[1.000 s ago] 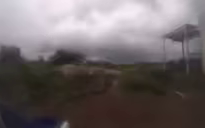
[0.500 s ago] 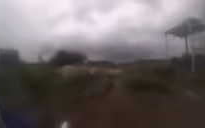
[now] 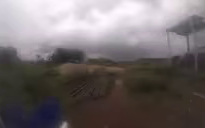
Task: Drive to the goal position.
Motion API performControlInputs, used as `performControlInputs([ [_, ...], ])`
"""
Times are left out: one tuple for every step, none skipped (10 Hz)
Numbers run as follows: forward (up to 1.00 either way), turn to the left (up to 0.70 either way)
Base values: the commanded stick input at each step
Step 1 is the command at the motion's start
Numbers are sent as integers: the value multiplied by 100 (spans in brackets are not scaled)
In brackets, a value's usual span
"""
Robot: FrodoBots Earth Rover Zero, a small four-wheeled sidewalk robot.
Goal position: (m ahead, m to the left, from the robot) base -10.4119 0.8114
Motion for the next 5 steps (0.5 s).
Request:
performControlInputs([
  [0,0],
  [0,-4],
  [0,-19],
  [0,-54],
  [0,-70],
])
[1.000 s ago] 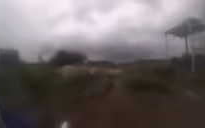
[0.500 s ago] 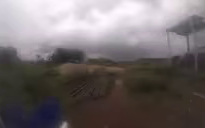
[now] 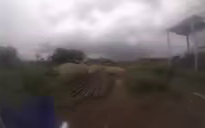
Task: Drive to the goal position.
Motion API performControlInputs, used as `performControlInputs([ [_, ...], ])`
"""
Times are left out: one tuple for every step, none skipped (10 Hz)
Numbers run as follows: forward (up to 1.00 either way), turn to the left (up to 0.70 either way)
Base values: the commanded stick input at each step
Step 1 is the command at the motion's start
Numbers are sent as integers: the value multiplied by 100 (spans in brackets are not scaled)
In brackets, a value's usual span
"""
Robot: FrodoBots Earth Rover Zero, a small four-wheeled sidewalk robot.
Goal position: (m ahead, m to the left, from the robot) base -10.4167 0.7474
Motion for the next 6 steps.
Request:
performControlInputs([
  [0,-70],
  [0,-70],
  [0,-70],
  [0,-70],
  [0,-70],
  [0,-70],
])
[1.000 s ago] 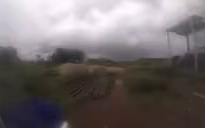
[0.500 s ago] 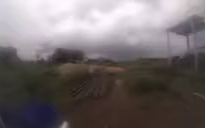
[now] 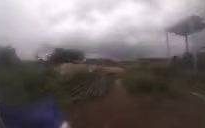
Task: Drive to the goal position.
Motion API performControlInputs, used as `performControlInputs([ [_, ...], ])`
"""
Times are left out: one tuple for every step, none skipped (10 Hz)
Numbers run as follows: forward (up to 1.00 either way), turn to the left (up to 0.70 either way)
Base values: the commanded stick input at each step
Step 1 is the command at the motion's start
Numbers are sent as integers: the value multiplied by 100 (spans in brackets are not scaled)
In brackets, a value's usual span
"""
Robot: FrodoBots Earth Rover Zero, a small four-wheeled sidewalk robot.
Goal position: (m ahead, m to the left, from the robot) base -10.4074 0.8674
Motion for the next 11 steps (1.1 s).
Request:
performControlInputs([
  [0,-70],
  [0,-70],
  [0,-70],
  [0,-70],
  [0,-70],
  [0,-70],
  [0,-70],
  [0,-70],
  [0,-70],
  [0,-70],
  [0,-70],
])
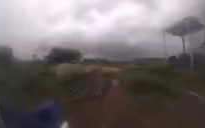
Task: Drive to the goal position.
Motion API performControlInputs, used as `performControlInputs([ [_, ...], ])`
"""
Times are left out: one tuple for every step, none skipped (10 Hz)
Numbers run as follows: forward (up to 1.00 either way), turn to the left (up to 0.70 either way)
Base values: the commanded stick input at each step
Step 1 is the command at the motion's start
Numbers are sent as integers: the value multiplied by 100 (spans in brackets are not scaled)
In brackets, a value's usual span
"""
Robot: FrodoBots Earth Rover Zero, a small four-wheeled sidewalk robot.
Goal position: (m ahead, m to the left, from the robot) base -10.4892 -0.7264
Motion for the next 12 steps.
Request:
performControlInputs([
  [0,-70],
  [0,-70],
  [0,-70],
  [0,-70],
  [0,-70],
  [0,-70],
  [0,-70],
  [0,-70],
  [0,-70],
  [0,-70],
  [0,-70],
  [0,-70],
])
